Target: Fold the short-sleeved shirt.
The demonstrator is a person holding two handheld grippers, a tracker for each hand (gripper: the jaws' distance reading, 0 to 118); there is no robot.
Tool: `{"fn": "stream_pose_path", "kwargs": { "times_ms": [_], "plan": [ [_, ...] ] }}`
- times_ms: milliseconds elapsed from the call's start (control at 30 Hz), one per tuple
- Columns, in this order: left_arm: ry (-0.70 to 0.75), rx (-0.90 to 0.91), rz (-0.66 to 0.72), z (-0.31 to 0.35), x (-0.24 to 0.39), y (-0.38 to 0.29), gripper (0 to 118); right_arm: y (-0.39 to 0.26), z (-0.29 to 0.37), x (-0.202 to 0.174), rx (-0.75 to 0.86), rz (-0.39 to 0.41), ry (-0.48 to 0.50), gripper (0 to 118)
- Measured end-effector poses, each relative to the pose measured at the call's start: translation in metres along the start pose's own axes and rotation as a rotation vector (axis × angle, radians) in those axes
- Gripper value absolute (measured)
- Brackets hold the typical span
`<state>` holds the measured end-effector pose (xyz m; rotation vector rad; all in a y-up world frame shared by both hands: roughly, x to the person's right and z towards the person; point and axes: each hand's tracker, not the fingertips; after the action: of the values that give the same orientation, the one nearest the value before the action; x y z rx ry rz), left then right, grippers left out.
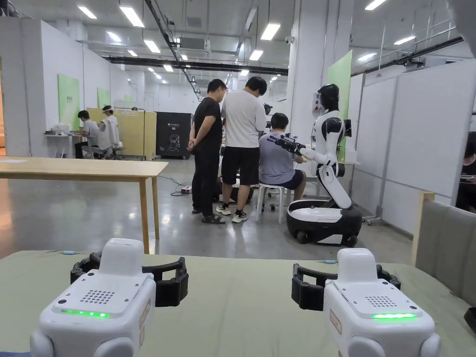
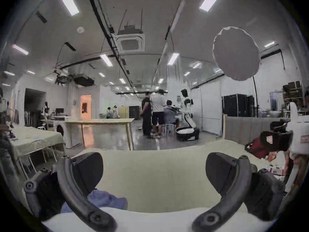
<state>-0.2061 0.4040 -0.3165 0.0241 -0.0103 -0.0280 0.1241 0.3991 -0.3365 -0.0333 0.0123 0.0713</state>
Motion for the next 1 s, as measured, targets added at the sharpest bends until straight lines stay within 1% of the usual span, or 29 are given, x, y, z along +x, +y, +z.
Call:
{"fn": "stream_pose_path", "kwargs": {
  "times_ms": [33, 67, 100, 133, 167, 200, 267, 367, 433, 533, 667, 700, 733, 833, 933, 1000],
  "plan": [
    [-0.002, 0.000, 0.005, 0.001, 0.000, 0.000, 108, 0.000, 0.001, 0.000, 0.000, 0.000, 0.005, 78],
    [-0.021, -0.005, 0.010, 0.001, -0.001, -0.001, 88, -0.001, 0.004, -0.001, 0.010, 0.002, 0.001, 30],
    [-0.046, -0.008, 0.016, 0.002, -0.001, -0.001, 50, 0.000, 0.004, -0.003, 0.013, 0.028, -0.046, 1],
    [-0.037, -0.006, 0.010, 0.002, 0.000, -0.001, 0, -0.001, 0.002, -0.004, -0.001, 0.050, -0.101, 1],
    [-0.026, -0.012, -0.008, 0.001, 0.003, -0.002, 0, -0.002, 0.003, -0.002, 0.014, 0.025, -0.060, 1],
    [0.013, 0.008, -0.035, 0.001, 0.005, -0.004, 0, -0.002, 0.004, 0.002, 0.007, -0.006, 0.005, 1],
    [-0.028, -0.006, -0.004, 0.000, 0.009, -0.003, 0, -0.002, 0.004, 0.001, -0.008, 0.020, -0.027, 1],
    [-0.003, -0.001, -0.018, 0.000, 0.012, -0.005, 0, -0.004, 0.004, 0.002, -0.003, 0.021, -0.030, 1],
    [0.003, -0.001, -0.008, 0.002, 0.008, -0.005, 0, -0.005, 0.004, 0.002, -0.007, 0.011, -0.027, 1],
    [0.036, -0.009, 0.001, 0.013, -0.010, -0.008, 0, -0.007, 0.004, -0.013, -0.006, 0.021, -0.003, 1],
    [0.100, -0.074, 0.036, 0.033, -0.051, -0.017, 0, -0.014, 0.002, -0.055, -0.001, 0.031, 0.090, 1],
    [0.146, -0.096, 0.030, 0.041, -0.069, -0.022, 0, -0.016, 0.000, -0.076, 0.000, 0.035, 0.142, 1],
    [0.165, -0.104, 0.024, 0.044, -0.075, -0.024, 0, -0.019, 0.000, -0.084, 0.000, 0.034, 0.156, 1],
    [0.256, -0.174, 0.026, 0.058, -0.120, -0.036, 0, -0.025, -0.004, -0.128, -0.014, 0.031, 0.254, 1],
    [0.306, -0.318, 0.063, 0.060, -0.165, -0.048, 0, -0.035, -0.005, -0.166, -0.023, 0.034, 0.327, 1],
    [0.297, -0.445, 0.084, 0.052, -0.191, -0.061, 0, -0.043, -0.007, -0.186, -0.038, 0.031, 0.373, 1]
  ]
}}
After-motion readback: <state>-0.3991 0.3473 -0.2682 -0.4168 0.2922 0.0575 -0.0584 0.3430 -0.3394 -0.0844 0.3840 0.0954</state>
